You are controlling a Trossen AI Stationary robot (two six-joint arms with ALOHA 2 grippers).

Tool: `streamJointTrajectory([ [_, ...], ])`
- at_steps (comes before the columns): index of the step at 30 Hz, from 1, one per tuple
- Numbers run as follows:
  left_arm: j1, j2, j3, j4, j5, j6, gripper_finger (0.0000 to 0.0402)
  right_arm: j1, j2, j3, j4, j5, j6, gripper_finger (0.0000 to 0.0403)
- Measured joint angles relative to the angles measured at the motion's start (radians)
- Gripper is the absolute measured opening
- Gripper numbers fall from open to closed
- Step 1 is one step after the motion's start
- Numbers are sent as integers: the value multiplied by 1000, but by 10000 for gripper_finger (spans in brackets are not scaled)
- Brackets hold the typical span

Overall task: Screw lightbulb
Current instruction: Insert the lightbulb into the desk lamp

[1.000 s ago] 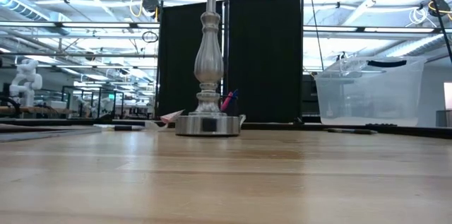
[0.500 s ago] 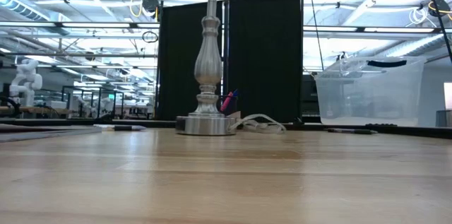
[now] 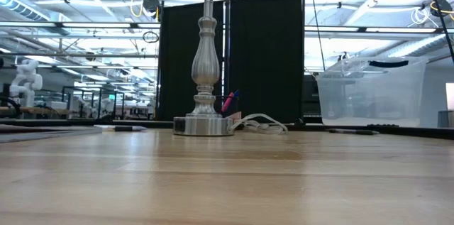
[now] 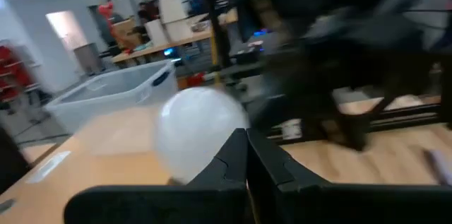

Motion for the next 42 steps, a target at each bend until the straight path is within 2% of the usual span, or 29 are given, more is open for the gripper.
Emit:
streamJointTrajectory([
  [4,-40,11,0,-2,9,5,0,-57,0,0,5,-9,-32,0],
  [9,-53,19,0,-3,11,10,0,-119,0,0,54,-94,-80,0],
  [14,-50,31,1,-15,-9,6,0,-153,0,0,153,-139,-158,0],
  [19,-46,52,1,-14,-30,5,0,-165,0,0,172,-183,-183,0],
  [29,4,48,1,-21,-42,1,0,-123,0,0,164,-173,-179,0],
  [37,27,48,1,-31,-38,2,0,-89,-2,0,143,-117,-174,0],
  [42,37,48,1,-32,-51,2,0,-74,-2,1,93,-129,-121,0],
])
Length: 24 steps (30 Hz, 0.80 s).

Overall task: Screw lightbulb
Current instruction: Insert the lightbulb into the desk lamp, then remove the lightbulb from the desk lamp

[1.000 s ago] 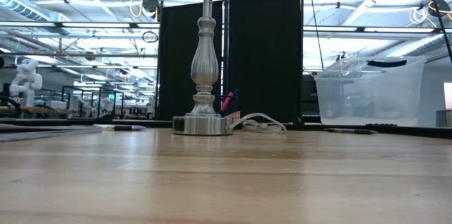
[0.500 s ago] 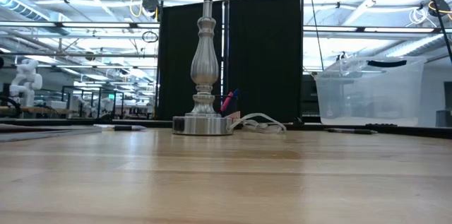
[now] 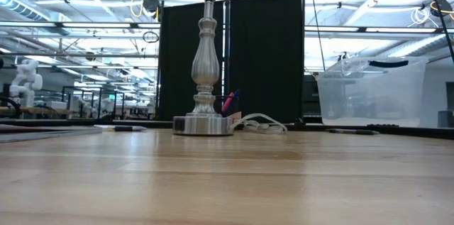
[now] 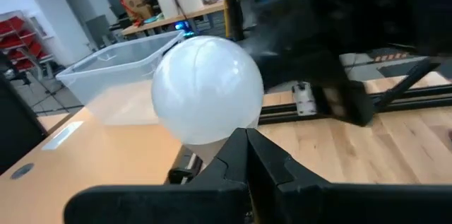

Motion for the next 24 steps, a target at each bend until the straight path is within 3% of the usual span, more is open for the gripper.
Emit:
streamJointTrajectory([
  [4,5,2,0,-5,-55,0,0,24,2,0,-21,-18,19,0],
  [12,22,9,0,-5,-72,-5,0,67,2,0,-32,-6,42,0],
  [21,17,-52,0,-16,16,1,0,57,2,0,-105,-8,207,0],
  [24,17,-91,0,-48,37,27,0,57,-4,0,-105,-96,307,0],
])
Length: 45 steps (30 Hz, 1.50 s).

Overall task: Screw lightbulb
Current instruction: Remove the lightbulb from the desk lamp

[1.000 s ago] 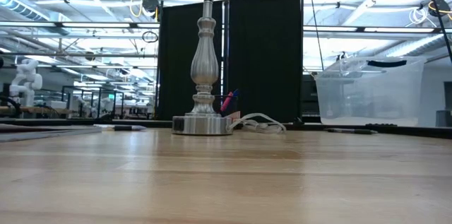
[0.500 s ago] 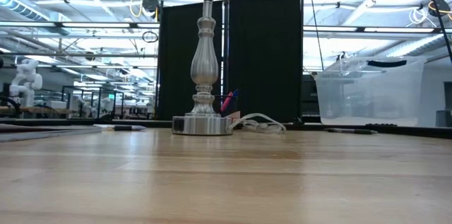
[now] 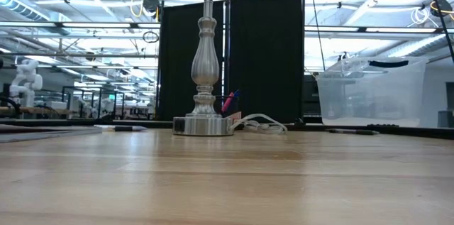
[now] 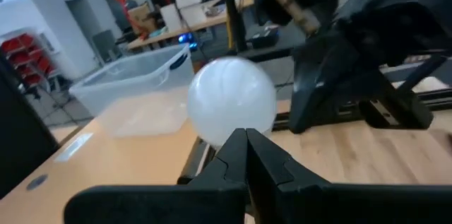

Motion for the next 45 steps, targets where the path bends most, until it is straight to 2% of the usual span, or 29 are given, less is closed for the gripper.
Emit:
streamJointTrajectory([
  [6,0,-104,-1,-82,114,23,0,0,-38,0,25,-234,151,0],
  [15,0,-344,-151,-62,104,24,0,-13,-118,-1,46,-392,218,0],
  [21,0,-504,-281,-46,85,-22,0,-41,-256,-43,55,-503,250,0],
  [25,0,-578,-352,-51,56,-59,0,-52,-412,-217,135,-508,263,0],
  [30,0,-631,-413,-44,50,-84,0,-64,-680,-546,336,-502,311,0],
  [36,0,-635,-499,-35,50,-112,0,-63,-944,-909,479,-507,428,0],
  [41,0,-635,-590,40,51,-154,0,-63,-1046,-1116,600,-504,486,0],
  [45,0,-632,-670,187,51,-187,0,-63,-1049,-1195,706,-504,472,0],
])
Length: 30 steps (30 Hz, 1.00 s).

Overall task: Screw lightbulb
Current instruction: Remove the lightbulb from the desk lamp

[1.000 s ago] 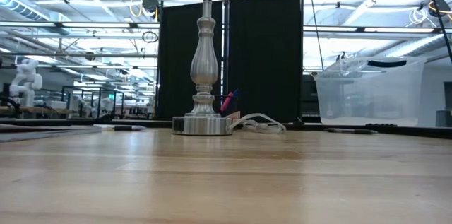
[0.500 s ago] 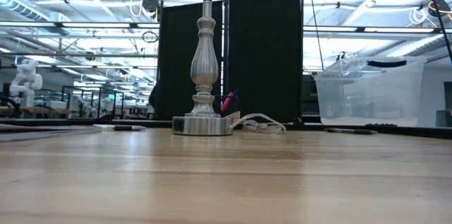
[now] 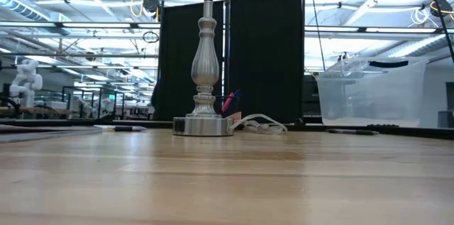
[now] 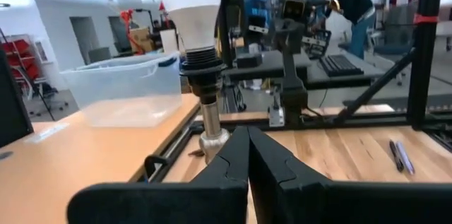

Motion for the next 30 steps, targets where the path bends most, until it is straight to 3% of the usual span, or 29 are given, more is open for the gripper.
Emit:
streamJointTrajectory([
  [5,0,36,-48,116,0,-25,0,-10,33,2,61,0,-15,0],
  [10,0,149,-49,248,-18,-66,0,-11,86,52,137,2,-105,0],
  [15,0,316,-49,393,-112,-64,0,-11,187,205,117,30,-131,0],
  [20,24,466,-17,448,-180,-41,10,-11,311,421,-12,90,-131,4],
  [25,68,573,15,470,-139,-24,53,-22,444,640,-218,107,-120,46],
  [30,100,643,25,548,-22,-24,110,-45,585,827,-363,105,-65,119],
])
